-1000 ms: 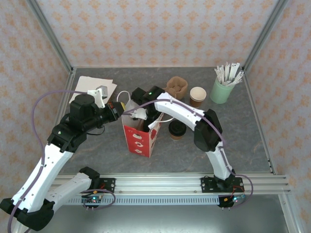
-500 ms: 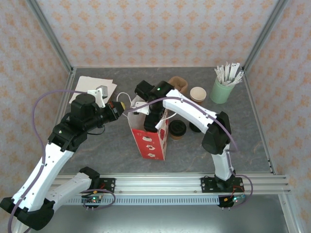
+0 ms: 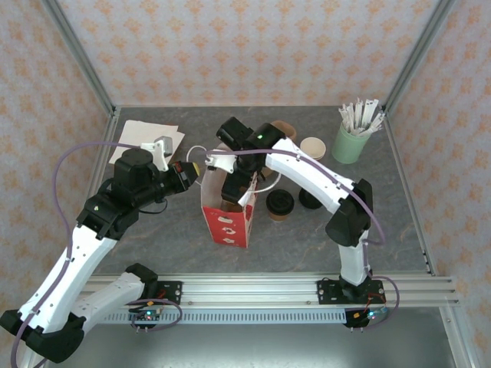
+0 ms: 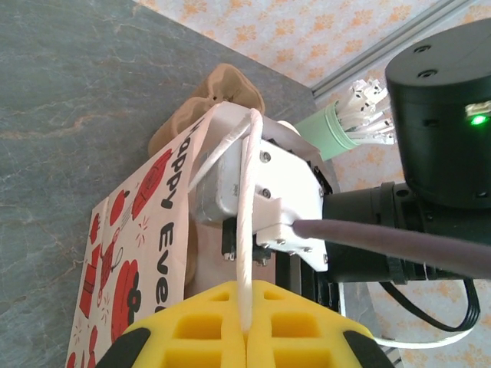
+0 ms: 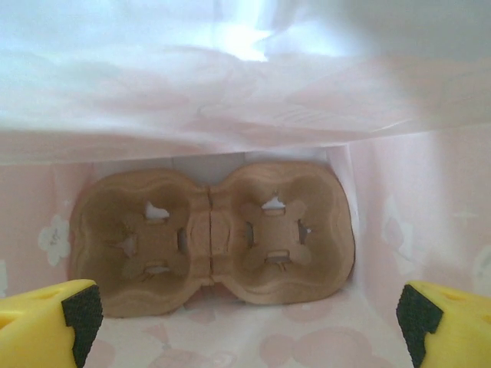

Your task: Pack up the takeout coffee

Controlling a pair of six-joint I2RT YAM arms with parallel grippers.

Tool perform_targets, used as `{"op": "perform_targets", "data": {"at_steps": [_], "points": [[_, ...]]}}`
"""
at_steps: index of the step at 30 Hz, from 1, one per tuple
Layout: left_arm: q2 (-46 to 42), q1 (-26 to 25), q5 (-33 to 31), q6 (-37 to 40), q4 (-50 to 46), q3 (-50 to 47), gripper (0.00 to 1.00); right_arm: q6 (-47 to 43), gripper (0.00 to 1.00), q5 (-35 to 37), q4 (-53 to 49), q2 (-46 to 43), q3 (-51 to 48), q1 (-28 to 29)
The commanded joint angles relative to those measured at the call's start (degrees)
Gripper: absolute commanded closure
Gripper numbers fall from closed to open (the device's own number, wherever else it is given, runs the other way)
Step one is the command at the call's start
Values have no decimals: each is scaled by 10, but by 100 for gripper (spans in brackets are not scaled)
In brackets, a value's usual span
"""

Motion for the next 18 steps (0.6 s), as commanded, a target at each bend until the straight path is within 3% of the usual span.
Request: {"op": "perform_targets", "data": {"at_steps": [1,14,18], "points": [[-6,-5,-6,3,-7,4,100,17,0,-7,15,-32,21,-3],[-6,-8,-6,-2,2,-2,100,132,1,-1,95,-91,41,-29],[-5,-9,-7,-1,2,-2,100,167,1,30,108,-92,57,-30]]}}
